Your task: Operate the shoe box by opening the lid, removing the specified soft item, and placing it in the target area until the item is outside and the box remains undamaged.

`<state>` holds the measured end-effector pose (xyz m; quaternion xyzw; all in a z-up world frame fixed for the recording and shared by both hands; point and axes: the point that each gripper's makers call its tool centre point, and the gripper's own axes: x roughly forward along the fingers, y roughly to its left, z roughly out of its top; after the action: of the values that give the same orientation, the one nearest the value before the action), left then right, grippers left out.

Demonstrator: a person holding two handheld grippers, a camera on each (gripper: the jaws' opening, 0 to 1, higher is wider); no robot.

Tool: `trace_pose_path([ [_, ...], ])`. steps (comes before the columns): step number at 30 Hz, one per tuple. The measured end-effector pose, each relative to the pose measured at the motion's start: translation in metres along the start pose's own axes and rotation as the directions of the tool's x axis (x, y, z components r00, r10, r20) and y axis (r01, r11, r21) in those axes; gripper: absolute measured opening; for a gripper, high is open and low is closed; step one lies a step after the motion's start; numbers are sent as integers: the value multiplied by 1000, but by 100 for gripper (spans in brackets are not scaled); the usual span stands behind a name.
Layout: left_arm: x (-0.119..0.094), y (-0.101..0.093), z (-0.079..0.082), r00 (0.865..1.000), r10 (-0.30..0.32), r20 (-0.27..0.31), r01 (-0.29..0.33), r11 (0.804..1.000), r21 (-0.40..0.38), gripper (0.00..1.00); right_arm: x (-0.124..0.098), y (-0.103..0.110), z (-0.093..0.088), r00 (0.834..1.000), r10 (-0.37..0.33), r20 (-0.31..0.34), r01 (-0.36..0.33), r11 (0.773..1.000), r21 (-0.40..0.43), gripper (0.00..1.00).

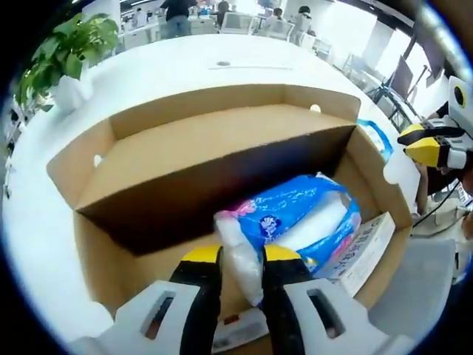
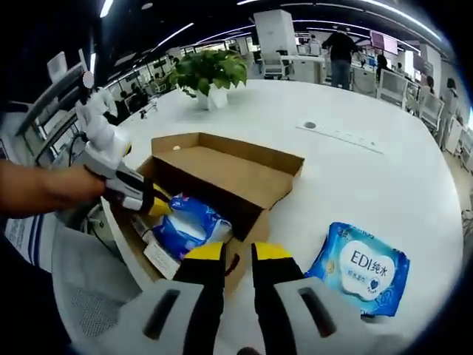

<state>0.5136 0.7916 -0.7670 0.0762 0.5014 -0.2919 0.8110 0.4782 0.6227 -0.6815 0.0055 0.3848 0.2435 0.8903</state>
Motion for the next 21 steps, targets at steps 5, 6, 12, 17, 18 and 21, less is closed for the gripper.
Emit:
trace_pose_path([
  [5,0,-1,0,1000,-9,1,9,1000,-2,17,12,12,1,1000,28,-13,-29,999,-18,12],
  [6,0,-1,0,1000,-10,2,10,1000,-2,17,15,15,1,999,34,-21,-34,999,-21,12],
  [12,1,0,-1,1000,-17,2,17,1000,-5,17,32,29,0,997,62,-45,-64,997,-38,12],
  [17,1,-1,-1,1000,-20,2,20,1000,-7,17,45,36,-4,995,77,-69,-80,996,-49,12],
  [18,1,-1,-1,1000,-20,1,20,1000,-7,17,47,37,-6,994,78,-73,-82,995,-50,12],
  [21,1,-1,-1,1000,-22,1,22,1000,-8,17,53,36,-11,993,76,-94,-81,995,-55,13],
])
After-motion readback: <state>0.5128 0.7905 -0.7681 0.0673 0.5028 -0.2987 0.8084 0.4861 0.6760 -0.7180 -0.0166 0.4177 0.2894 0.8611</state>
